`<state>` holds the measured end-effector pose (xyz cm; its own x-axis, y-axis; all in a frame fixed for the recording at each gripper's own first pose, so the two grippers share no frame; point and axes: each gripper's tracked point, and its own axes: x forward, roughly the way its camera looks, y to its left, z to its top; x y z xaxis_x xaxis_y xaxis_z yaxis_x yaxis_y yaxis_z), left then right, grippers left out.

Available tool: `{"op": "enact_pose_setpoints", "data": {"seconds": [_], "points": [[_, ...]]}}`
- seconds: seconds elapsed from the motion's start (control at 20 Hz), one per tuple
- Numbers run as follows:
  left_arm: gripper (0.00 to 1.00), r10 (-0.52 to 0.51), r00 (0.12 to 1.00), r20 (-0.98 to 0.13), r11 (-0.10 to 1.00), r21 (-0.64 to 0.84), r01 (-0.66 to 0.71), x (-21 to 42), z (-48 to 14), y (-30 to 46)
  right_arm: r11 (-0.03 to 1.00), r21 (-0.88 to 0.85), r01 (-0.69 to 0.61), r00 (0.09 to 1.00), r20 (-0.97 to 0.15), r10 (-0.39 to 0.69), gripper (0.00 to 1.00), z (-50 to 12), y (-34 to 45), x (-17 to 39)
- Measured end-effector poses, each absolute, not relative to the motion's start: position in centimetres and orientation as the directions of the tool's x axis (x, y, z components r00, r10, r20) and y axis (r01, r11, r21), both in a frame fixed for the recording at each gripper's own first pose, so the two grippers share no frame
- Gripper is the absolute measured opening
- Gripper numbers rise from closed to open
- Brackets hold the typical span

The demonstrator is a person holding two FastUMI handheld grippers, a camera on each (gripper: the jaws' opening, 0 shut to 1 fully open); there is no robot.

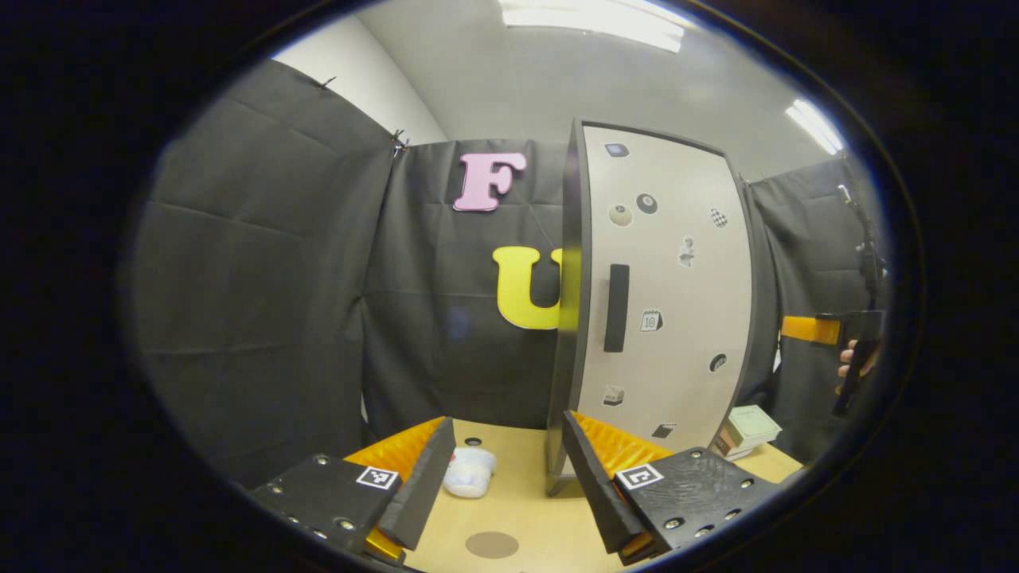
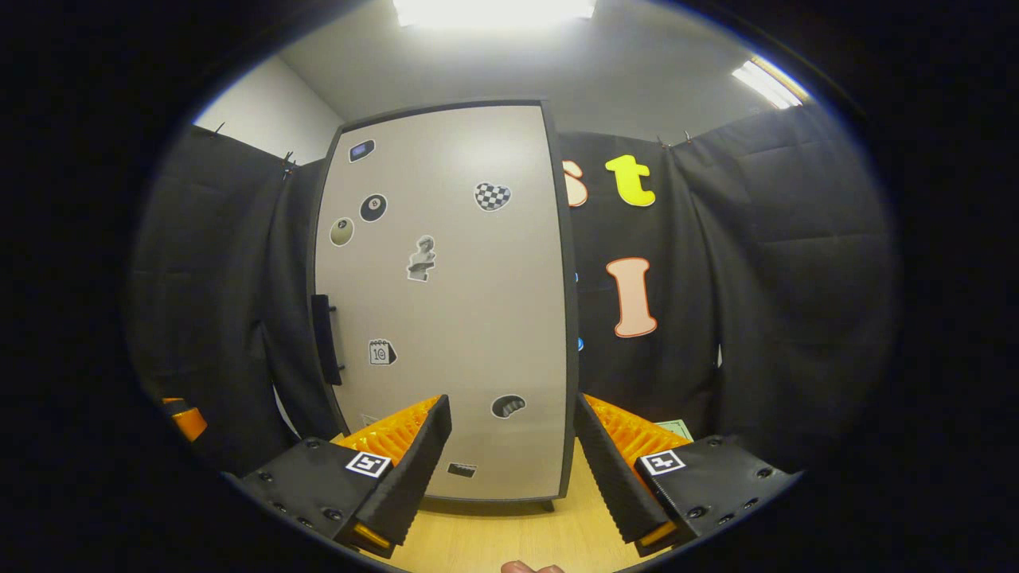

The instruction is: Open the cabinet door with the right hand, grasp the bottle in the cabinet with the left hand and place it on the coaster, then close the cabinet door with the right hand.

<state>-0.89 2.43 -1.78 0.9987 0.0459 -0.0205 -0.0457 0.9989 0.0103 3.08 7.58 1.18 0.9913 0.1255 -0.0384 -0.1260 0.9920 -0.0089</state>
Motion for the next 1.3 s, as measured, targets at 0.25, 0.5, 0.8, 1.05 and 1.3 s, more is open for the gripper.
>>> {"op": "enact_pose_setpoints", "data": {"seconds": [0.25, 0.5, 0.8, 1.05, 1.3], "points": [[0.82, 0.059, 0.998, -0.025, 0.998, 0.014, -0.059, -1.6, -2.1, 3.3, 0.980, 0.013, -0.200, 0.980, -0.016, 0.200, 0.98, 3.2, 11.5, 3.8], [0.82, 0.072, 0.997, -0.031, 0.997, 0.007, -0.072, -2.5, -2.6, 3.9, 0.958, 0.016, -0.286, 0.958, 0.020, 0.285, 0.97, 5.3, 16.9, 4.6], [0.82, 0.113, 0.993, -0.046, 0.994, 0.018, -0.112, -4.4, -3.7, 5.7, 0.938, 0.025, -0.347, 0.938, 0.008, 0.347, 0.98, 5.8, 22.6, 7.0], [0.82, 0.162, 0.982, -0.100, 0.987, 0.004, -0.162, -6.1, -5.9, 7.8, 0.929, 0.030, -0.370, 0.927, -0.049, 0.371, 0.98, 4.1, 26.5, 9.4], [0.82, 0.212, 0.967, -0.138, 0.976, -0.020, -0.216, -7.4, -7.5, 9.9, 0.921, 0.005, -0.390, 0.918, -0.073, 0.389, 0.98, 3.0, 30.0, 11.0]]}}
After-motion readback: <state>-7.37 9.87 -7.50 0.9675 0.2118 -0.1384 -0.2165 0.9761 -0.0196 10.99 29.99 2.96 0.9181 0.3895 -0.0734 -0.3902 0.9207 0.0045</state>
